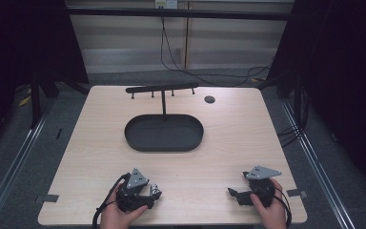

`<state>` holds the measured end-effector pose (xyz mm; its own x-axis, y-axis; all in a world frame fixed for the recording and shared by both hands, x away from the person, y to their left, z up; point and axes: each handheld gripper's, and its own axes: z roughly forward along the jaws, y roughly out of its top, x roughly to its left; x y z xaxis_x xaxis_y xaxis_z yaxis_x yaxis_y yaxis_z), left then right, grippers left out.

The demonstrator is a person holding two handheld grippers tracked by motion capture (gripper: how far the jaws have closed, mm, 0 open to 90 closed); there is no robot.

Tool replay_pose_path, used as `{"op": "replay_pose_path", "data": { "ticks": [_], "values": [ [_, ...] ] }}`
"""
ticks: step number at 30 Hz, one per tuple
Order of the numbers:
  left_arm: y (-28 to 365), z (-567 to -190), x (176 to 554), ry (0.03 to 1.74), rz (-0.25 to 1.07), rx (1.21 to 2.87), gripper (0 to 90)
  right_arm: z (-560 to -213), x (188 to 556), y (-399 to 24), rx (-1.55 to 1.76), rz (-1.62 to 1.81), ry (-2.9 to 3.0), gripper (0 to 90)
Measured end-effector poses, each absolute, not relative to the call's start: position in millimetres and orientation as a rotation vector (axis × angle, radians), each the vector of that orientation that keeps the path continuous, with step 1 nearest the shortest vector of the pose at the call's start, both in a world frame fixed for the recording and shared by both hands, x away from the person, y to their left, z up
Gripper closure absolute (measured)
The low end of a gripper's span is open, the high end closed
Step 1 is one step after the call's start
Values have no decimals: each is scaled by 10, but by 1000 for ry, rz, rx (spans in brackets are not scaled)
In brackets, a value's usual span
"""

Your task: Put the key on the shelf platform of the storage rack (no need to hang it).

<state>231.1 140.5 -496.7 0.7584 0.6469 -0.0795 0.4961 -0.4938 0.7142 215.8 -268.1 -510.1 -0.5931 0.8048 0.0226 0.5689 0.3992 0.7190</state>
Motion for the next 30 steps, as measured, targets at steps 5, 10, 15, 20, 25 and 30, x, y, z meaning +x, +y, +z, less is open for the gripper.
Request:
{"op": "replay_pose_path", "data": {
  "ticks": [5, 10, 15, 20, 25, 30],
  "values": [
    [1382, -5001, 2299, 850, 254, 2197, 365, -5101, 2158, -2681, 1193, 1006, 2333, 128],
    [1374, -5006, 2279, 819, 322, 2219, 441, -5101, 2158, -2681, 1191, 1006, 2333, 128],
    [1382, -5001, 2262, 803, 323, 2219, 575, -5101, 2158, -2681, 1193, 1006, 2333, 128],
    [1382, -4982, 2275, 813, 317, 2226, 679, -5100, 2158, -2681, 1193, 1006, 2333, 128],
    [1404, -4968, 2296, 834, 292, 2227, 728, -5100, 2158, -2681, 1193, 1006, 2333, 128],
    [1445, -4934, 2327, 846, 271, 2206, 733, -5100, 2158, -2681, 1193, 1006, 2333, 128]
  ]
}}
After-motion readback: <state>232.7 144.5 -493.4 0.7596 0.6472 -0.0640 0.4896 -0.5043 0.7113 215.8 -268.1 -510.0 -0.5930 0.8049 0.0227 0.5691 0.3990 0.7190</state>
